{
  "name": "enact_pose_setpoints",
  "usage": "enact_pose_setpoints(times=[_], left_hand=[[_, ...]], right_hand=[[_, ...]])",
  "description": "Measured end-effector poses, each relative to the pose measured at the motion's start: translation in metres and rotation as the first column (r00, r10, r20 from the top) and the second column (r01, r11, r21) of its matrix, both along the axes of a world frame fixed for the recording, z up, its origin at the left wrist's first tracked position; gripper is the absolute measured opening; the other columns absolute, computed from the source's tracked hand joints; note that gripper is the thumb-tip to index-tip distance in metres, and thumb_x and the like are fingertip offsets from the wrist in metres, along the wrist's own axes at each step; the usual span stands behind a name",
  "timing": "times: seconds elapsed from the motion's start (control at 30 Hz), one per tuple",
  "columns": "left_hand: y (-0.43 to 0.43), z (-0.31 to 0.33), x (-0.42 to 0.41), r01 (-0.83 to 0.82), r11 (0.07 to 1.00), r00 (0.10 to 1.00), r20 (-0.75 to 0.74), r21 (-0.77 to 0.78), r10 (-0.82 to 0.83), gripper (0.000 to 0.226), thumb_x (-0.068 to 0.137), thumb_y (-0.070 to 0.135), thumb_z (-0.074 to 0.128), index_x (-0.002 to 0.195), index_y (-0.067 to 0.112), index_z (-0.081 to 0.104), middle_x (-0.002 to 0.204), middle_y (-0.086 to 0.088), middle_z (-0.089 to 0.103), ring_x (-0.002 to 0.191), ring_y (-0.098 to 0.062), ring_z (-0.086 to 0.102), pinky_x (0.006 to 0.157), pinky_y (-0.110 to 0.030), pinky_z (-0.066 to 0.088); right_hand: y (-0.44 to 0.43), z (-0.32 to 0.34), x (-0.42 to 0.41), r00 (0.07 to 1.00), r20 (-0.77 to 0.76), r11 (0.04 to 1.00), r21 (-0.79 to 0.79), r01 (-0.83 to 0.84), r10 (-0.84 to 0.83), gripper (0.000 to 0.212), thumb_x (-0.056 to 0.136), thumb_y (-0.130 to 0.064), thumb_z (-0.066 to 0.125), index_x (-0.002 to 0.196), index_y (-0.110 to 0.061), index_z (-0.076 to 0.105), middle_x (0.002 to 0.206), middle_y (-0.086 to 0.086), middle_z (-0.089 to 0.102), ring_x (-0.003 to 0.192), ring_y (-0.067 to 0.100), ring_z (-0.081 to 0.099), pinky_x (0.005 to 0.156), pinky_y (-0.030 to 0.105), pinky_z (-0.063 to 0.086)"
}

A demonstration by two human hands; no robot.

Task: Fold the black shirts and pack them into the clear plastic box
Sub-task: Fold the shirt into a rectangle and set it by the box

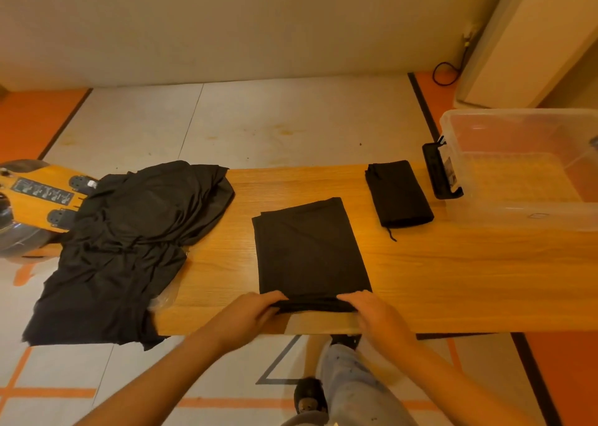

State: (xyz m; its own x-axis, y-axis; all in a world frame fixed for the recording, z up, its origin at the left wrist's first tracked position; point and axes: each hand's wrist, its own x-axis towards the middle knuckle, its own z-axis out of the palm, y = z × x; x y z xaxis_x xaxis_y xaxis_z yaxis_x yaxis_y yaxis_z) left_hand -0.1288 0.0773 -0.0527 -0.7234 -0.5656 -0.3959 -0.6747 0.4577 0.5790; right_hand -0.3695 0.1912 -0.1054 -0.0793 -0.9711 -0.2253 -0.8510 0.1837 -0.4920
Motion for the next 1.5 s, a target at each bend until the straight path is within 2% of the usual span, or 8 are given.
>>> enact_pose_setpoints(times=[0.23, 0.33, 0.67, 0.97, 1.17, 1.27, 1.37, 1.5], left_hand=[[-0.081, 0.093, -0.031, -0.054, 0.995, 0.988, -0.148, -0.082, 0.042, 0.022, 0.102, 0.015, 0.043, 0.093, 0.026, 0.060, 0.080, 0.006, 0.059, 0.072, -0.002, 0.055, 0.064, -0.017, 0.041], [-0.111, 0.133, -0.035, -0.150, 0.978, 0.959, -0.261, -0.147, 0.108, 0.021, 0.101, 0.016, 0.045, 0.103, 0.018, 0.066, 0.090, -0.001, 0.065, 0.083, -0.009, 0.060, 0.073, -0.023, 0.048], [-0.152, 0.201, -0.054, -0.396, 0.916, 0.701, -0.666, -0.065, 0.256, 0.014, 0.095, 0.010, 0.057, 0.089, 0.017, 0.068, 0.078, 0.007, 0.069, 0.076, -0.005, 0.065, 0.069, -0.015, 0.050], [-0.212, 0.187, -0.094, -0.495, 0.849, 0.718, -0.637, -0.185, 0.280, 0.010, 0.097, 0.017, 0.055, 0.094, 0.017, 0.064, 0.082, 0.007, 0.063, 0.076, -0.001, 0.059, 0.065, -0.006, 0.042], [-0.255, 0.188, -0.109, -0.592, 0.766, 0.659, -0.698, -0.251, 0.280, 0.012, 0.097, 0.017, 0.055, 0.102, 0.012, 0.065, 0.090, 0.003, 0.064, 0.085, -0.004, 0.060, 0.072, -0.005, 0.044], [-0.258, 0.184, -0.103, -0.626, 0.727, 0.633, -0.729, -0.283, 0.260, 0.015, 0.097, 0.016, 0.055, 0.106, 0.009, 0.066, 0.094, 0.002, 0.065, 0.088, -0.005, 0.060, 0.076, -0.006, 0.045], [-0.238, 0.162, -0.093, -0.636, 0.716, 0.611, -0.754, -0.289, 0.239, 0.014, 0.096, 0.012, 0.057, 0.105, 0.016, 0.066, 0.092, 0.008, 0.065, 0.089, 0.003, 0.060, 0.079, -0.007, 0.045], [-0.169, 0.083, -0.068, -0.557, 0.724, 0.737, -0.643, -0.406, 0.207, 0.022, 0.097, 0.027, 0.056, 0.114, 0.021, 0.068, 0.106, 0.012, 0.068, 0.099, 0.002, 0.059, 0.085, -0.013, 0.047]], right_hand=[[-0.099, 0.110, -0.059, 0.999, -0.026, 0.999, -0.029, -0.032, 0.032, 0.023, 0.101, -0.021, 0.045, 0.119, -0.023, 0.059, 0.082, -0.004, 0.061, 0.067, 0.013, 0.056, 0.056, 0.028, 0.043], [-0.127, 0.155, -0.080, 0.995, -0.103, 0.989, -0.148, -0.026, 0.011, 0.022, 0.101, -0.021, 0.044, 0.116, -0.017, 0.060, 0.093, 0.006, 0.065, 0.077, 0.019, 0.059, 0.062, 0.032, 0.046], [-0.164, 0.255, -0.103, 0.960, 0.278, 0.831, -0.524, 0.188, -0.042, 0.012, 0.098, -0.019, 0.050, 0.099, -0.016, 0.062, 0.083, -0.011, 0.059, 0.079, -0.002, 0.055, 0.067, 0.003, 0.040], [-0.227, 0.235, -0.131, 0.923, 0.375, 0.886, -0.393, 0.246, -0.090, 0.023, 0.100, -0.025, 0.047, 0.105, -0.008, 0.063, 0.096, 0.016, 0.066, 0.090, 0.029, 0.064, 0.080, 0.046, 0.056], [-0.273, 0.235, -0.137, 0.877, 0.471, 0.841, -0.432, 0.326, -0.097, 0.025, 0.101, -0.023, 0.047, 0.116, -0.012, 0.063, 0.105, 0.009, 0.067, 0.098, 0.019, 0.063, 0.083, 0.030, 0.052], [-0.272, 0.235, -0.132, 0.885, 0.460, 0.830, -0.466, 0.306, -0.069, 0.023, 0.100, -0.024, 0.047, 0.114, -0.013, 0.063, 0.101, 0.004, 0.066, 0.092, 0.012, 0.060, 0.073, 0.009, 0.044], [-0.258, 0.219, -0.123, 0.882, 0.469, 0.857, -0.433, 0.278, -0.049, 0.019, 0.100, -0.020, 0.048, 0.105, -0.010, 0.063, 0.092, 0.004, 0.064, 0.085, 0.011, 0.059, 0.066, 0.012, 0.044], [-0.207, 0.163, -0.104, 0.926, 0.373, 0.901, -0.381, 0.208, -0.056, 0.014, 0.098, -0.019, 0.051, 0.106, -0.022, 0.062, 0.089, -0.014, 0.059, 0.083, -0.001, 0.055, 0.071, 0.011, 0.042]])
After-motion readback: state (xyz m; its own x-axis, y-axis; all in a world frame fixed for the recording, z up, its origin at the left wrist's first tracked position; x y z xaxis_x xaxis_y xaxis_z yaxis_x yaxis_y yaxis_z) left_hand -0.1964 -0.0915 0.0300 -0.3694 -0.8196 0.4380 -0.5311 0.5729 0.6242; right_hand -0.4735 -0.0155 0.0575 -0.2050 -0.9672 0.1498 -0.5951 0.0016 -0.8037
